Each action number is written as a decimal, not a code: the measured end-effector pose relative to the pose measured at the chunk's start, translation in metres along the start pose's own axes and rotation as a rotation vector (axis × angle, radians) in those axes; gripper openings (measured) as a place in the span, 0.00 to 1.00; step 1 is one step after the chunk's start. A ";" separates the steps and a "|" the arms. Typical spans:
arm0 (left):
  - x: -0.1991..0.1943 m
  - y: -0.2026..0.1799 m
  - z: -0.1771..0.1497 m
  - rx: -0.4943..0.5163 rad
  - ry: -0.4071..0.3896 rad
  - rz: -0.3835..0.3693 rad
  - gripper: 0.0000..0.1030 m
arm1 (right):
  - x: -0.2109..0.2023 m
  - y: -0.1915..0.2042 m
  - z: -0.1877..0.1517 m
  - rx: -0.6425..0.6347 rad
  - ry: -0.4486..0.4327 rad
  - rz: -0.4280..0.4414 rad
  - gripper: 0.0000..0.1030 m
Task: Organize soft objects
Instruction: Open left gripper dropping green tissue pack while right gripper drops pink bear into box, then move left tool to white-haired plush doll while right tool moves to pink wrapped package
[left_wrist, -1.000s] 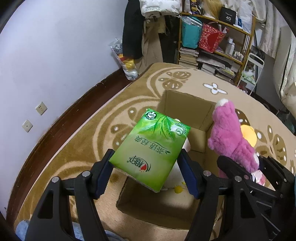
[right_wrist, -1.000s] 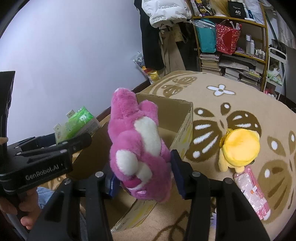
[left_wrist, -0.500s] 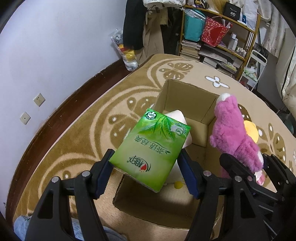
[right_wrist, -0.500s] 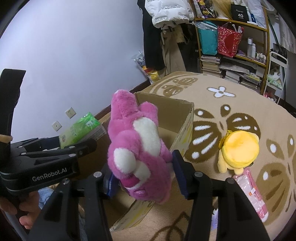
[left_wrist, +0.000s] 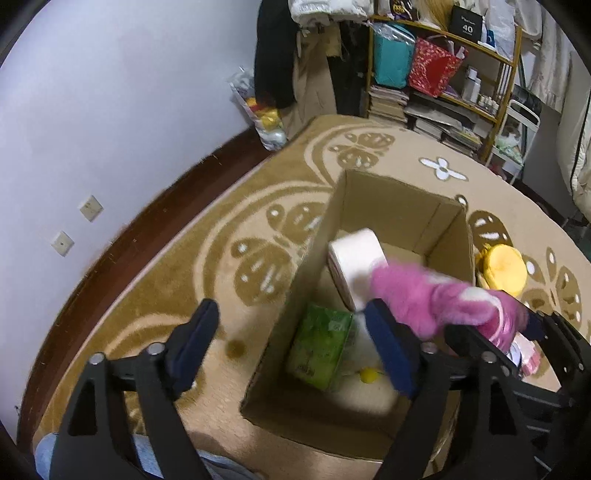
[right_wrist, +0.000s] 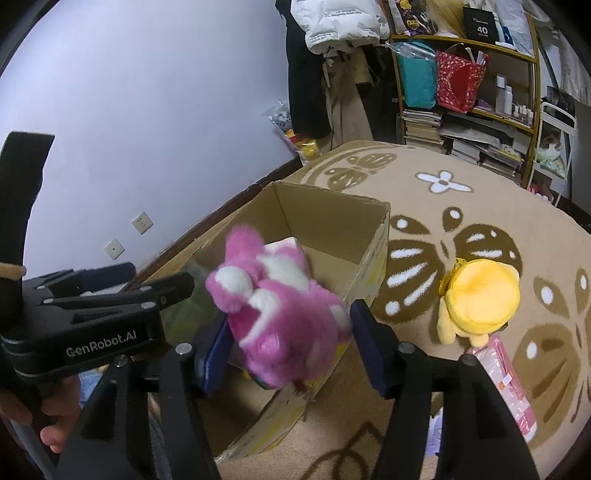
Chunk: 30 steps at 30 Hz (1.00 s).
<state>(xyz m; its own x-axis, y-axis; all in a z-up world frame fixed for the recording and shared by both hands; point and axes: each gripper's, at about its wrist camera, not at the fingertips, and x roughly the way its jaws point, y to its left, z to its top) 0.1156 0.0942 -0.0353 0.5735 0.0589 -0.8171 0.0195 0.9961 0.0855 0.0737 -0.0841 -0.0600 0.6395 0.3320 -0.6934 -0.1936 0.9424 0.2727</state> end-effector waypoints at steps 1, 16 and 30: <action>-0.002 0.001 0.001 -0.005 -0.009 -0.001 0.85 | -0.001 -0.001 0.000 0.007 -0.003 -0.001 0.70; -0.014 -0.001 0.003 -0.019 -0.082 0.004 0.99 | -0.025 -0.045 0.008 0.123 -0.048 -0.110 0.99; -0.025 -0.045 0.007 0.061 -0.123 -0.091 1.00 | -0.050 -0.121 -0.001 0.293 -0.049 -0.211 0.99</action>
<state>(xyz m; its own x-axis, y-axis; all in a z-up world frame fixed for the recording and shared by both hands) 0.1062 0.0473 -0.0141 0.6629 -0.0432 -0.7475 0.1233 0.9910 0.0521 0.0644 -0.2145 -0.0591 0.6790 0.1228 -0.7238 0.1634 0.9359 0.3121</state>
